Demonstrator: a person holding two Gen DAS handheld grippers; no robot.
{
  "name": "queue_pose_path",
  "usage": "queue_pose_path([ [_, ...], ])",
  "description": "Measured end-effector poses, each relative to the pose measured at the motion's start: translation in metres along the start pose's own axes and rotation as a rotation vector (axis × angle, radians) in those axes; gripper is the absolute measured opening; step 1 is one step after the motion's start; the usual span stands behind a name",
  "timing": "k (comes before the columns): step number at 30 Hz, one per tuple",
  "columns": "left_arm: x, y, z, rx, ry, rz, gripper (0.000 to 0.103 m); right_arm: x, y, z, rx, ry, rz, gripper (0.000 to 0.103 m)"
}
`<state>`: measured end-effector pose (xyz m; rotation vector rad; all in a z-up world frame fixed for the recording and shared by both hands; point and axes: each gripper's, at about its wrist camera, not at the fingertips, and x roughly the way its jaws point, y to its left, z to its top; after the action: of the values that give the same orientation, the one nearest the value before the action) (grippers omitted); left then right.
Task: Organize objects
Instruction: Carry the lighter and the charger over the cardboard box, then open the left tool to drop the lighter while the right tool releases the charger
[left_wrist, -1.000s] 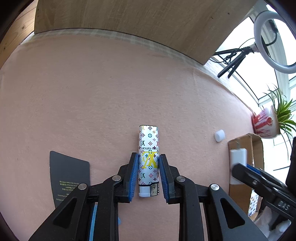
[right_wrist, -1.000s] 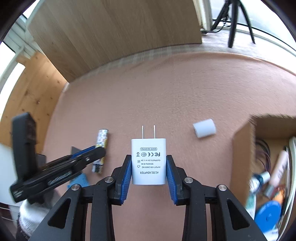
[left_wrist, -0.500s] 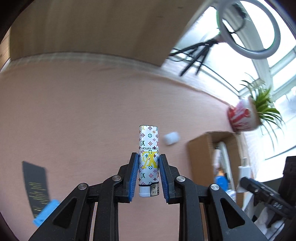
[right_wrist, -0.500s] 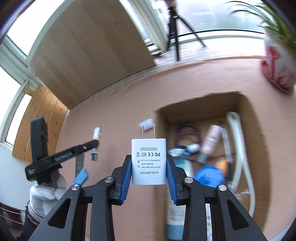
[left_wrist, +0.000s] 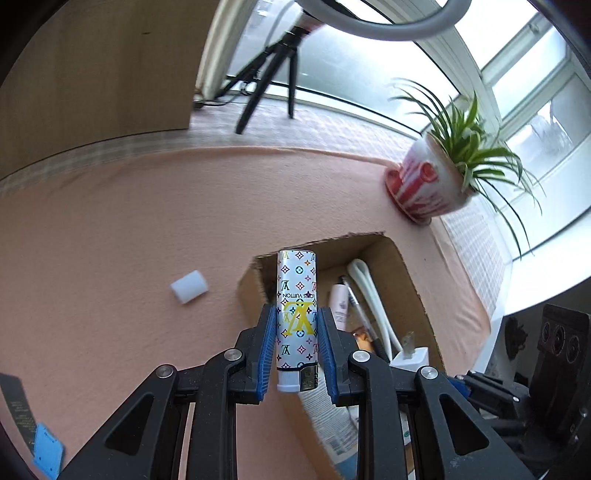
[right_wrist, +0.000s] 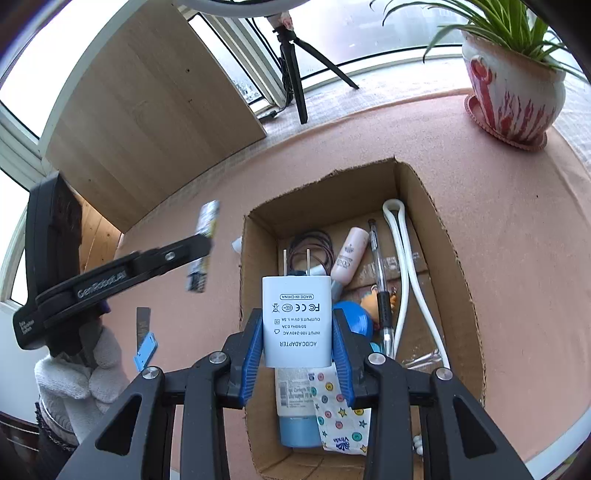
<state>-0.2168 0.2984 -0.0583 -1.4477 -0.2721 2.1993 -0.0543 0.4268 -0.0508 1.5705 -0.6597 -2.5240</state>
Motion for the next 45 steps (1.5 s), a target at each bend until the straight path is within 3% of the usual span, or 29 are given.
queue_pose_path([
  [9,0.041,-0.028,0.007,0.076,0.058,0.035,0.024,0.01,-0.004,-0.01,-0.005,0.038,0.004,0.032],
  [19,0.061,-0.044,0.012,0.121,0.082,0.052,0.025,0.018,-0.008,-0.011,-0.004,0.056,-0.012,0.032],
  [20,0.061,-0.045,0.012,0.12,0.079,0.053,0.026,0.018,-0.008,-0.011,-0.007,0.057,-0.014,0.032],
  [22,0.059,-0.045,0.013,0.119,0.075,0.059,0.04,0.018,-0.007,-0.011,-0.011,0.05,-0.018,0.032],
  [27,0.042,-0.039,0.013,0.133,0.049,0.062,0.04,0.012,-0.001,-0.01,-0.033,0.028,-0.028,0.041],
  [36,-0.036,0.029,0.007,0.026,-0.067,0.096,0.044,-0.006,0.001,-0.015,0.003,-0.01,0.016,0.042],
  [45,-0.121,0.14,-0.044,-0.174,-0.149,0.201,0.045,-0.022,0.017,-0.025,-0.026,-0.07,0.021,0.045],
])
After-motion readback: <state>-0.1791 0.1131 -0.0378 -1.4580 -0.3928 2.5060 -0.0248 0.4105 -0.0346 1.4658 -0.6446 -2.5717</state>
